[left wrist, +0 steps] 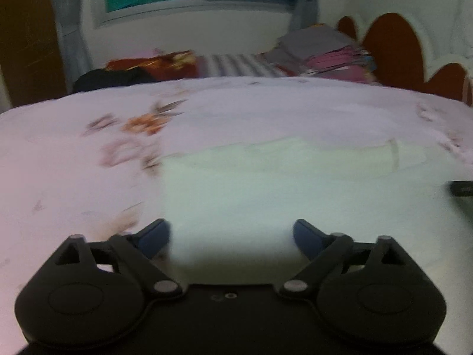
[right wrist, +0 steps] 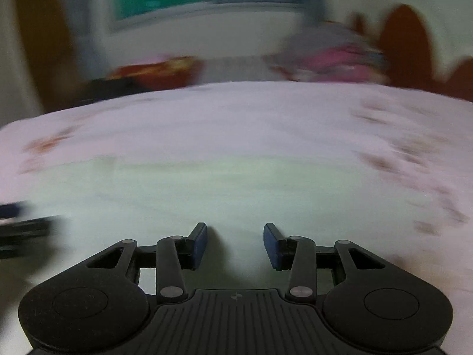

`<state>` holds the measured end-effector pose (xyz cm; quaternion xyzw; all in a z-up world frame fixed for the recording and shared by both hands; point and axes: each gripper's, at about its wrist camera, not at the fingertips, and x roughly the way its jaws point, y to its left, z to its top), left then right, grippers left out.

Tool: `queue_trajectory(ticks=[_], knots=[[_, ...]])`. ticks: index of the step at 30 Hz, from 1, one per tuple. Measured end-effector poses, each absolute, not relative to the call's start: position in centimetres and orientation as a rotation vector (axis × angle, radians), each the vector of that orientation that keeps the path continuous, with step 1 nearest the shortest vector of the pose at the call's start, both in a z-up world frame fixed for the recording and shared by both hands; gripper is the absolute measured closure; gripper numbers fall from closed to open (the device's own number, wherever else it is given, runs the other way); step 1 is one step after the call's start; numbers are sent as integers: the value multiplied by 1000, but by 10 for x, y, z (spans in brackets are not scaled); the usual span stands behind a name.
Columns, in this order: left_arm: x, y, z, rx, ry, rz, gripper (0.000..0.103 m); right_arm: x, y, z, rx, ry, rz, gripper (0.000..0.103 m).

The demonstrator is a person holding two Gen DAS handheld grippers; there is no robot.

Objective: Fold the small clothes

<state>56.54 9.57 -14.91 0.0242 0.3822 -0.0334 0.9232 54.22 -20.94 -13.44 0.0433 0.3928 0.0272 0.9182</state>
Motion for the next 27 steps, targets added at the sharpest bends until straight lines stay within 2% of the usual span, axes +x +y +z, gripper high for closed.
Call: queue_trajectory(ticks=[1,2,8,14,18,21,24,27], knots=[[565,91,-144,65,778,-60,19,542,-225,-136,97,819,-6,62],[563,82,-138,93,759,-54,23,542,-241,-136,126,823,-26,62],[536,28,-119,55,719,-208,15,522,-213,-108,150,776,133,61],[511,32,-133,103,744,-232,10,479,-179,-120,66,804,305,61],[513,53,-144,106,776,-216,10,471,-204,-131,48,819,166,62],[510,63,-143,92,766,-222,10,476,-244,-134,188,822,51,62],[510,68,-143,87,759,-222,10,478,-247,-127,109,813,-19,62],[508,71,-143,85,761,-212,10,481,-263,-140,215,874,-11,62]])
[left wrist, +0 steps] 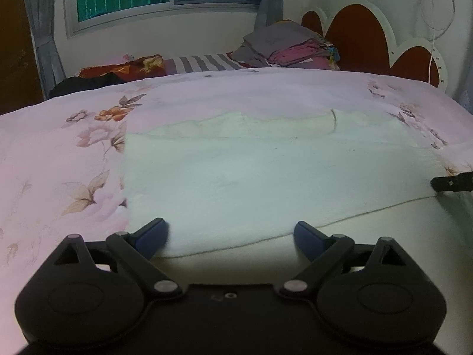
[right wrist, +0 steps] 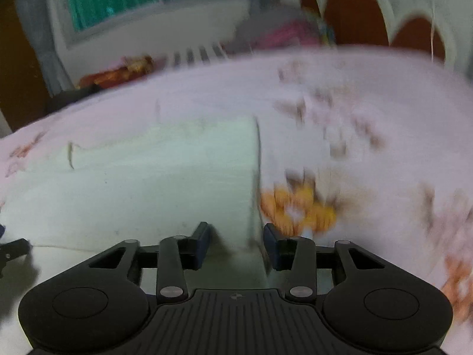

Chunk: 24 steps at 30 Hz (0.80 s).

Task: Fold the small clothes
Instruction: 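Smooth the folded sweater flat with both grippers open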

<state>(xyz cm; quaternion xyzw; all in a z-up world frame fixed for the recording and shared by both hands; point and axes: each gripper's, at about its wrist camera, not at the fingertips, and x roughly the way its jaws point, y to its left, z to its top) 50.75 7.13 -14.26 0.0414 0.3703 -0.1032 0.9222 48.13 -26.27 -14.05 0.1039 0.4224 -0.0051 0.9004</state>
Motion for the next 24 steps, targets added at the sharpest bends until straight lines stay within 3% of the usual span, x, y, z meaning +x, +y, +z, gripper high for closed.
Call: queue_trajectory(ticks=[11,24], knots=[[474,87,-130,74,754,-149,3,453,-242,-102,249,790,51,61],[391,91,-119,76,761,-71,3,374,-259,-89,253,779,129,61]])
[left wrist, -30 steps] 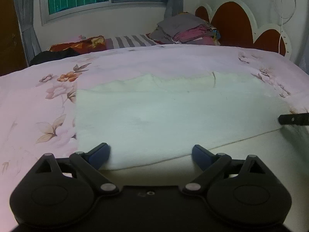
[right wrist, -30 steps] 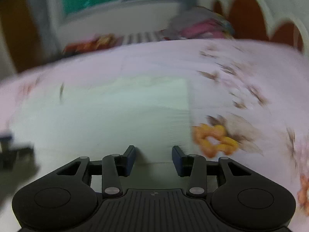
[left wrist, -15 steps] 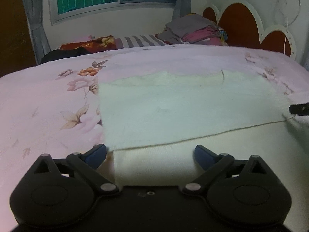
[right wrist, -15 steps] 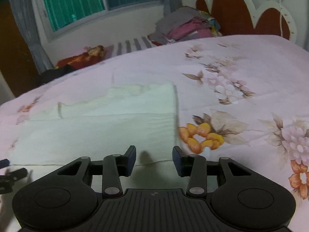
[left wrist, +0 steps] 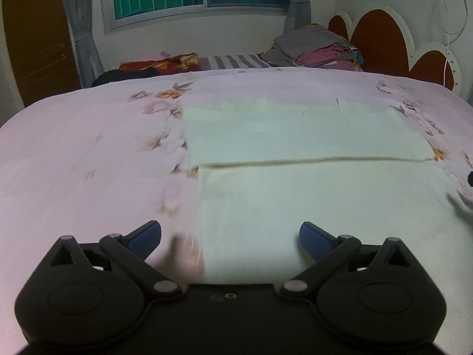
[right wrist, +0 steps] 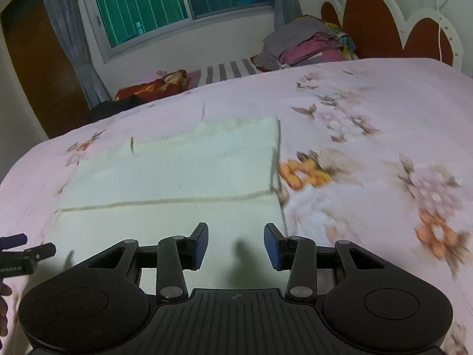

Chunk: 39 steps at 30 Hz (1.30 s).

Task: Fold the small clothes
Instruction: 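Smooth the folded sweater flat with both grippers open, then grasp the edge of the folded green sweater with both grippers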

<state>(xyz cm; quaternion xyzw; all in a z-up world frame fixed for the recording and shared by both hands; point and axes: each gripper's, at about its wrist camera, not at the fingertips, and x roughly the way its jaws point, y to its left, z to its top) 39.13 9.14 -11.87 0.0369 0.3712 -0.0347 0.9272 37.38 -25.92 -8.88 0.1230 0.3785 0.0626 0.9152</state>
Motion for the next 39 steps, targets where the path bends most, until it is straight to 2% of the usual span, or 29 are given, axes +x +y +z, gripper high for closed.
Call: queue_trajectory(ticks=[12,14,15,20,24,25,26,29,37,39], knots=[[269,98,-106,48,742,-33,4,248,-286,-76,226,773,141,60],[252,99,-105,50,736,-34,4,227,-288,-74,225,765,144,36],[242,100,-105,50,736,-33,4,218,-288,-73,225,756,151,36],[203,111,-108,11,749,-26,7,176,-293,-75,256,758,176,36],[181,123,-116,-95,786,-45,22,152,-296,-88,309,783,185,36],[179,126,-118,-126,801,-59,26,149,-297,-91,323,792,186,39],[176,130,-120,-170,815,-78,27,145,-299,-96,345,803,188,46],[169,138,-128,-320,829,-127,32,139,-305,-110,424,841,195,53],[169,146,-141,-498,841,-224,54,130,-314,-125,543,871,256,53],[167,148,-146,-577,836,-266,54,130,-312,-125,567,868,289,53]])
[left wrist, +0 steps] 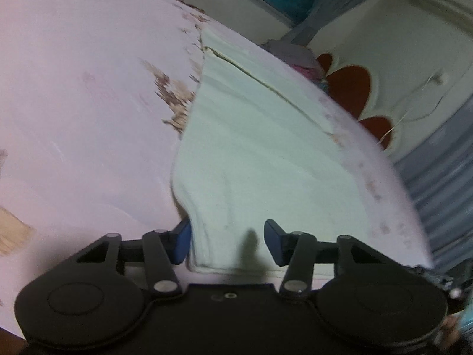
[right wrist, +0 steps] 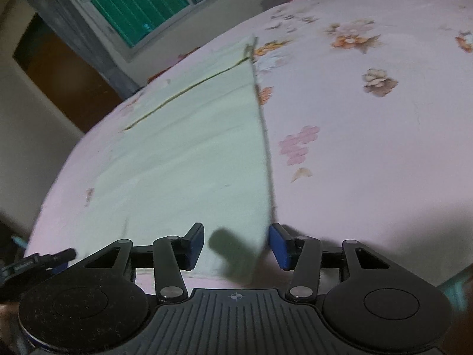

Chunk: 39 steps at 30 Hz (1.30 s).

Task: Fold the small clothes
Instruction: 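Grasp the edge of the folded green sweater with both grippers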

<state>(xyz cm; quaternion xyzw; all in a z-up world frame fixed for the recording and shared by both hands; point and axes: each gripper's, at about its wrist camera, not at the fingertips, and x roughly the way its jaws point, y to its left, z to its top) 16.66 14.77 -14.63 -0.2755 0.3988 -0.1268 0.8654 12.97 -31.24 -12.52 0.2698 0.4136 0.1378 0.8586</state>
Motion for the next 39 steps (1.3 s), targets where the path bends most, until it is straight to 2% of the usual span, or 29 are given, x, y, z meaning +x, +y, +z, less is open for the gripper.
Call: queue_trajectory(ticks=[4,7,14,18,20,25,28,30,31,32,33,35,39], knots=[[173,153,-156,-684,810,-315,54,135,-319,-129,673,851,313,55],[183,159,-162,-747,803,-301,54,148,-331,-135,748,851,300,60],[195,164,-160,-734,799,-286,55,161,-337,-142,802,871,333,63],[189,157,-164,-709,832,-329,62,156,-336,-141,777,878,384,64],[192,157,-165,-722,833,-320,66,159,-341,-142,780,866,355,70],[201,159,-167,-734,840,-290,76,182,-350,-147,812,850,328,71],[195,158,-167,-738,838,-290,76,184,-347,-152,819,877,375,71],[188,160,-167,-737,835,-298,76,178,-344,-152,820,894,427,77],[187,160,-168,-737,833,-300,76,173,-341,-151,800,900,452,91],[186,162,-169,-740,832,-297,76,168,-338,-151,779,901,468,95],[186,163,-170,-748,832,-292,80,165,-337,-150,767,894,474,95],[188,165,-170,-750,832,-265,98,159,-335,-149,776,869,467,99],[178,165,-152,-733,733,-247,99,154,-339,-135,789,789,439,100]])
